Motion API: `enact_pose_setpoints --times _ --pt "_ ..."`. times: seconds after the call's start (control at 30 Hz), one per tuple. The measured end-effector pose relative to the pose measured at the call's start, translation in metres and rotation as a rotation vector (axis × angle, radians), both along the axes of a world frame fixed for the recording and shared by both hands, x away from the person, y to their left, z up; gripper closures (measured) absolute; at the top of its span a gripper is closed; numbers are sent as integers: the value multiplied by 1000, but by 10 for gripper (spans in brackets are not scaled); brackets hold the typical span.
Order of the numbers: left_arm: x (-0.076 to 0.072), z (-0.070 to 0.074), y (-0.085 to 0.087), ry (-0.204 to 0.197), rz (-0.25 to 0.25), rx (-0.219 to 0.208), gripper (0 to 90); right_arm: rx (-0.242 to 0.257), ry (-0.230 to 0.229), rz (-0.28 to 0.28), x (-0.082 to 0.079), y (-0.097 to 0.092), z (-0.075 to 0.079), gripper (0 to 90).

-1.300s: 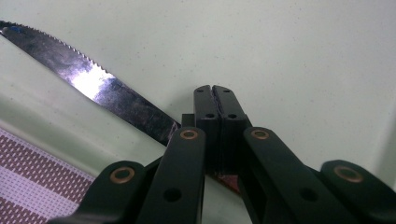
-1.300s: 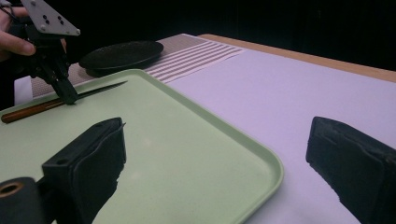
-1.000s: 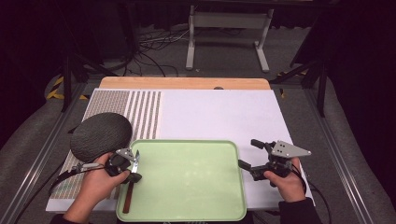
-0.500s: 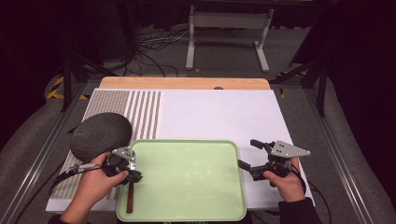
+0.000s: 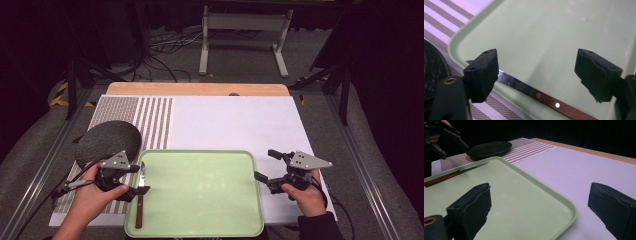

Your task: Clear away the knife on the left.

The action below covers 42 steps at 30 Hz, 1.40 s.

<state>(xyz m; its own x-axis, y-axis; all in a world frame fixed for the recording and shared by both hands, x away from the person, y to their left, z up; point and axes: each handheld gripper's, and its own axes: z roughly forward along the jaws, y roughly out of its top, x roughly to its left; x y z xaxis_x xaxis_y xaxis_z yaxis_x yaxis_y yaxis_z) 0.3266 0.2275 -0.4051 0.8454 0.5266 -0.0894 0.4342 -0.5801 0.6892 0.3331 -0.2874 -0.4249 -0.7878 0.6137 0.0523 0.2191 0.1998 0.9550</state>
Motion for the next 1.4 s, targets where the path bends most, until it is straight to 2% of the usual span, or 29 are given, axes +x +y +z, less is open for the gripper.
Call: enact_pose_setpoints --times 0.2,0.23,0.3,0.37,0.4,0.5,0.63,0.83,0.93,1.0,1.13,1.23,1.4 --pt "-5 7 9 -59 19 -48 154 3 -3 4 2 1 0 59" --pt "-5 7 9 -59 19 -48 152 3 -3 4 2 1 0 59" --pt "-7 9 13 -106 35 -42 132 1 -4 3 2 0 0 59" --pt "-8 9 16 -136 29 -43 109 3 -7 0 1 0 0 55" --pt "-8 9 16 -136 29 -43 93 3 -7 0 1 0 0 55" --pt "-10 8 26 -166 6 -140 72 2 -16 -9 1 -2 1 53" --pt "-12 3 35 -230 30 -182 68 1 -21 -13 0 -2 1 50" --pt "-16 -3 51 -295 33 -278 49 -4 -28 -14 0 -3 2 41" --pt "-17 -8 60 -308 37 -326 46 -4 -33 -14 -1 -3 2 41" --pt "-18 -13 65 -317 40 -344 44 -5 -34 -17 -1 -3 2 41" --pt "-17 -21 73 -305 48 -384 45 -7 -36 -19 -1 -4 2 41" --pt "-15 -27 78 -301 54 -401 43 -9 -36 -19 -1 -4 1 41" --pt "-13 -36 83 -296 78 -399 42 -8 -37 -22 -1 -5 1 41"
